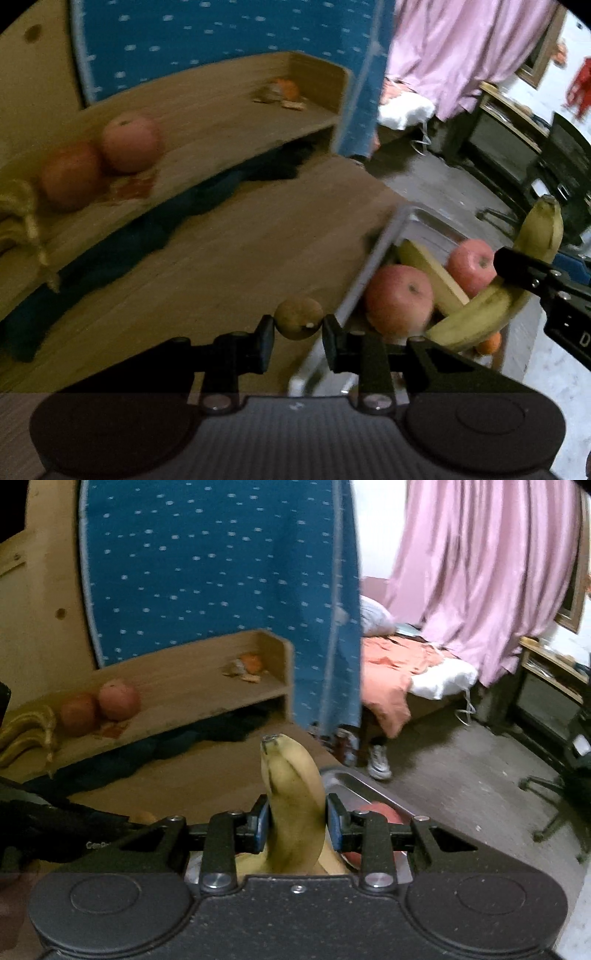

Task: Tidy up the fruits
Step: 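Carry the held banana and kiwi over the silver tray and lower them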

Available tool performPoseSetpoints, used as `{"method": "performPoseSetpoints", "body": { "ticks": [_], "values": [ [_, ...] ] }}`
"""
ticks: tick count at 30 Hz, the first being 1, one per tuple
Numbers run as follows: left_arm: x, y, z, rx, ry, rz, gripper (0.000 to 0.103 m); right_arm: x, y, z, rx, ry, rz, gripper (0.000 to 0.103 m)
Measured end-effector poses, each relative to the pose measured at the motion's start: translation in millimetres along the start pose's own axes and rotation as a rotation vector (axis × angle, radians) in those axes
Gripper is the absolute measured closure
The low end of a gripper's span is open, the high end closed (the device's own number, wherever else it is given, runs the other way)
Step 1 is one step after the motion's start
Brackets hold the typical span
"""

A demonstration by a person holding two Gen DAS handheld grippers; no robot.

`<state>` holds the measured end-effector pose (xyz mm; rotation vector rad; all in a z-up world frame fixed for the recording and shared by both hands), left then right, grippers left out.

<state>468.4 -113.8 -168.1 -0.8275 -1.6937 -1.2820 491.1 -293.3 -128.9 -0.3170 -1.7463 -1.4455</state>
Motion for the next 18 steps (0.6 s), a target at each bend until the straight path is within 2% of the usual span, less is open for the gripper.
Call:
{"method": "performPoseSetpoints", "body": {
  "ticks": [10,18],
  "values": [
    [-14.9,-18.2,-49.0,-0.131,-0.084,0.071,0.072,13.7,-24.8,-33.5,-0.055,-0.069,0.064,0.070],
    [-20.4,-29.1,-73.0,-0.198,-0.106,0.117,0.072,-1.3,-33.6,-41.8,-0.064,-0.063,0.124,0.070]
  ]
}}
Point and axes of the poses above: each gripper's, at about its wrist camera, not at the fingertips, and x roughly against the way its jaws point, z to its left, y to its top, the point moved 5 cm from there along -x, roughly the way its jaws point, and after that the axes turned 6 degrees about z, right-handed, at the moved point
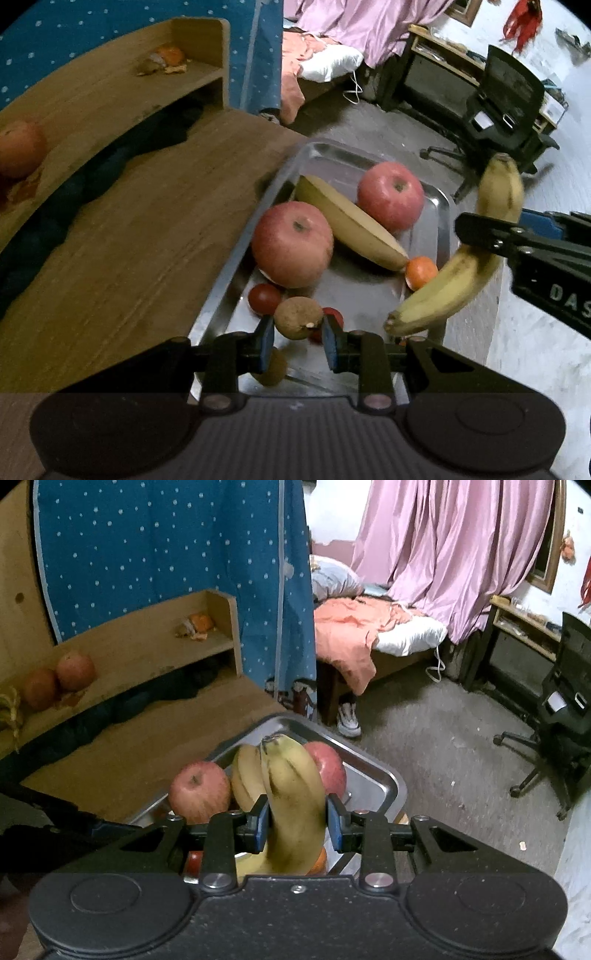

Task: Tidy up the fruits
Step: 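Carry the held banana and kiwi over the silver tray and lower them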

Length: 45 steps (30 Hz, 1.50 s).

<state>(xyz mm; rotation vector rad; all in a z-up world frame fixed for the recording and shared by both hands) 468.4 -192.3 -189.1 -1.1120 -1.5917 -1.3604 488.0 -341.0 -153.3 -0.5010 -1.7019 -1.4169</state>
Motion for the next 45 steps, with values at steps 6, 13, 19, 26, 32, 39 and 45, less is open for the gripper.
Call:
{"method": "performPoseSetpoints", "body": {
  "ticks": [6,13,19,26,32,39,45],
  "values": [
    [-7.1,-0.6,0.4,-0.003,0.007,0.036,0.071,-17.2,0.5,1.9,0.009,0.029,0.036,0.070],
    [-10.1,1.5,2.6,0.020,0.012,0.049,0.071,-29.7,7.5,4.4,0.036,0.049,0.049,0.070],
    [-13.6,4.9,3.5,0.033,0.017,0.054,0.071,-35.4,10.9,4.1,0.052,0.059,0.056,0.070],
    [-16.4,6.1,5.2,0.046,0.023,0.066,0.071,-41.8,12.2,4.3,0.062,0.071,0.070,0.069],
    [-19.2,6.4,5.9,0.057,0.028,0.074,0.071,-46.8,14.5,3.9,0.073,0.080,0.068,0.069],
    [-21.2,7.5,4.4,0.060,0.029,0.081,0.071,-55.6,19.4,7.6,0.106,0.105,0.079,0.069],
    [-24.1,11.1,3.7,0.065,0.030,0.092,0.069,-64.5,23.2,10.5,0.137,0.140,0.098,0.069]
  ]
}}
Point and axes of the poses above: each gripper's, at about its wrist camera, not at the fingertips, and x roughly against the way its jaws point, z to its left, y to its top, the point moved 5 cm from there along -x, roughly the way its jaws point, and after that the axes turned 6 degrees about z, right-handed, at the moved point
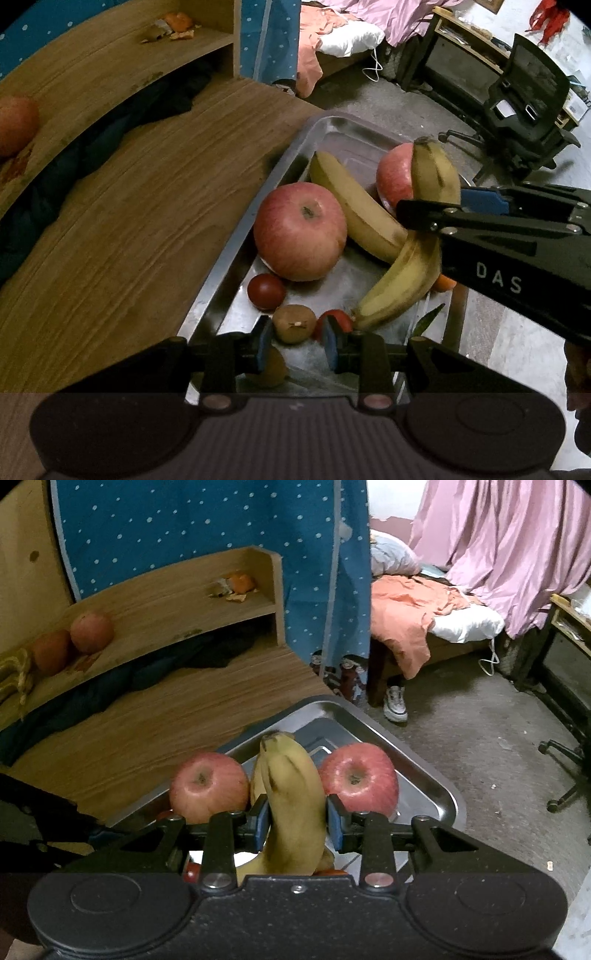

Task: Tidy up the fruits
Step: 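Carry the held banana and kiwi over the silver tray and lower them, then open both tools to release the banana and kiwi onto the tray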

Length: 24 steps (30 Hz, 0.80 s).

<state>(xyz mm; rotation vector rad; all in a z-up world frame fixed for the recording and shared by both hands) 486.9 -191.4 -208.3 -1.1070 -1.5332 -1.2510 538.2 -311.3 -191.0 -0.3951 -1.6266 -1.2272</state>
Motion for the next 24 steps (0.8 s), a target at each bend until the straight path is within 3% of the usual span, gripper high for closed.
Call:
{"method": "performPoseSetpoints", "body": {
  "ticks": [6,10,14,20,24],
  "values": [
    [-1.2,2.6,0.7,0.004,-0.012,0.012,0.046,-8.5,8.9,-0.2,0.032,0.030,0.007,0.068],
    [-1.0,3.1,1.3,0.004,-0.012,0.018,0.041,-13.3,13.2,-0.3,0.047,0.044,0.012,0.067],
    [1.6,3.3,1.6,0.006,-0.015,0.014,0.027,-15.1,14.6,-1.9,0.051,0.055,0.012,0.063],
    [9.9,5.1,3.8,0.007,0.008,-0.005,0.020,-18.3,18.9,-1.8,0.060,0.069,0.011,0.058],
    [14.8,5.5,8.0,0.022,0.023,-0.014,0.016,-18.3,21.1,-0.2,0.068,0.078,0.006,0.045]
  ]
}}
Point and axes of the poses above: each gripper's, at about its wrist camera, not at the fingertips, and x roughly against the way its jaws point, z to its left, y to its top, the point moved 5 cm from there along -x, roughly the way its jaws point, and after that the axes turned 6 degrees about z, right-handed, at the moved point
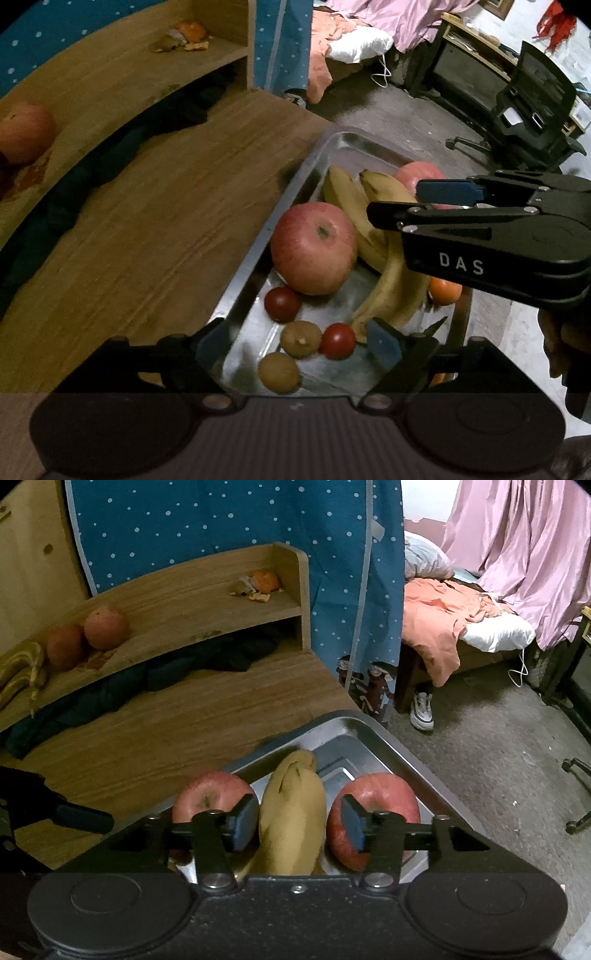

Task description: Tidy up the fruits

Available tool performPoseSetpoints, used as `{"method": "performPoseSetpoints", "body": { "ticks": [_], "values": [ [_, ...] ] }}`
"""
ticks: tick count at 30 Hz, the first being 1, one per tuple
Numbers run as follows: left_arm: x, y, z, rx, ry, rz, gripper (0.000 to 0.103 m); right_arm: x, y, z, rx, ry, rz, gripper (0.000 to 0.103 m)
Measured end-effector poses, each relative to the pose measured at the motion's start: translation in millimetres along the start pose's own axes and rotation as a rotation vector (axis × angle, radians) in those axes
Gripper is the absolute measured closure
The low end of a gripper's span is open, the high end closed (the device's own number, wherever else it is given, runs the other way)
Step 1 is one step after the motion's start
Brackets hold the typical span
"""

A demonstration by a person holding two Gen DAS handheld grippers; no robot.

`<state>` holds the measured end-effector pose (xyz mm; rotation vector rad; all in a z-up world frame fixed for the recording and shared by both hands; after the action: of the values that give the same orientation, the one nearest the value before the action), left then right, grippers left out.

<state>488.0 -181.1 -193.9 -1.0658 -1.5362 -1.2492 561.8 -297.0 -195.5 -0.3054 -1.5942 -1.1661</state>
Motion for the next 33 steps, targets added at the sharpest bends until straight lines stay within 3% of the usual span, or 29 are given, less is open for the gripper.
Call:
{"method": "performPoseSetpoints", "body": {
  "ticks": [12,17,33],
  "values": [
    [9.2,-2.1,8.2,0.015,0.036,-0.023,0.001,8.5,2.5,1.3,-0.007,-0.012,-0.029,0.016],
    [13.4,-2.4,12.3,0.021,0.051,-0.037,0.000,13.6,5.1,1.1,-0.015,-0.034,-0.048,0.006],
    [25.8,-1.4,47.6,0.121,0.120,-0.088,0.000,15.5,8.5,-3.9,-0.057,-0.104,-0.068,0.001]
  ]
}}
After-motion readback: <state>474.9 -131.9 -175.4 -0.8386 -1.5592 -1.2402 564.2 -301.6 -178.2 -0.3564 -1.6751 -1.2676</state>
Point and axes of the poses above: each gripper's, at about its wrist camera, not at the fingertips, and x roughly against the way its jaws point, z to its left, y to its top, the point moved 5 cm from there along -x, roughly the way its jaws point, and after that the axes turned 6 degrees about z, right-handed, at the moved point
